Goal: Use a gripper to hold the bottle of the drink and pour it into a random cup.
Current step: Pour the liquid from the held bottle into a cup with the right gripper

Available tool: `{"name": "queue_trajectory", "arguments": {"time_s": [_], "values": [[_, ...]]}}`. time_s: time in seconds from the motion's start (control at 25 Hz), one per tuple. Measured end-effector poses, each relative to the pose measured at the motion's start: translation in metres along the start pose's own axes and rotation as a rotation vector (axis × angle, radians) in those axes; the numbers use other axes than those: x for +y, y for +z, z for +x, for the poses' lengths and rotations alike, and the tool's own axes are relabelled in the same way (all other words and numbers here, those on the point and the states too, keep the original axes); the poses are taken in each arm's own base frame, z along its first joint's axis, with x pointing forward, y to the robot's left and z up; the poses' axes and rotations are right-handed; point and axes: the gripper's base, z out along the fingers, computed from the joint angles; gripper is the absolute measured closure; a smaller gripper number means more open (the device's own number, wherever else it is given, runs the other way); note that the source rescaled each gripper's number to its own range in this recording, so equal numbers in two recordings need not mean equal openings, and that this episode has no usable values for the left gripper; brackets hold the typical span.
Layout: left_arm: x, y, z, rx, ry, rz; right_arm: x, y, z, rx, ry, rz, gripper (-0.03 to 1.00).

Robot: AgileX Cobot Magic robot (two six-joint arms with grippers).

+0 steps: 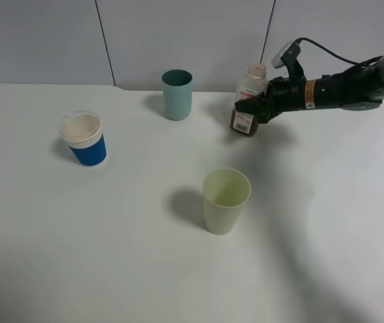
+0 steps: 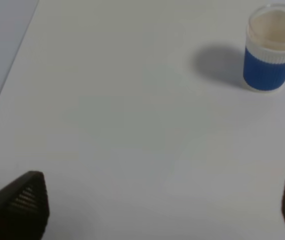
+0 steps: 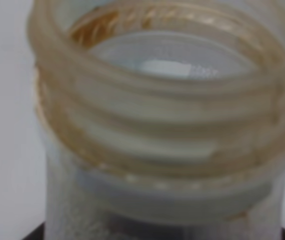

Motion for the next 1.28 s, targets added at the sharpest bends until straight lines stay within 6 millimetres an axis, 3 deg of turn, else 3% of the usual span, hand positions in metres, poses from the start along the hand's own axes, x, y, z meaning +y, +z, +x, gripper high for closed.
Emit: {"name": "queue_trajectory", "arguments": {"time_s": [0.56, 0.8, 1.0, 1.28], "values": [[0.0, 0.0, 0.0, 0.0, 0.0, 0.0, 0.017, -0.014, -0.077, -0.007, 0.132, 0.075, 0.96], [0.0, 0.0, 0.0, 0.0, 0.0, 0.0, 0.05, -0.009, -0.11, 0.081, -0.006, 0.032, 0.96], [0.0, 0.0, 0.0, 0.0, 0.0, 0.0, 0.076, -0.007, -0.138, 0.051, -0.122, -0.03, 0.96], [0.0, 0.0, 0.0, 0.0, 0.0, 0.0, 0.092, -0.014, -0.153, -0.014, -0.295, -0.14, 0.96]]}}
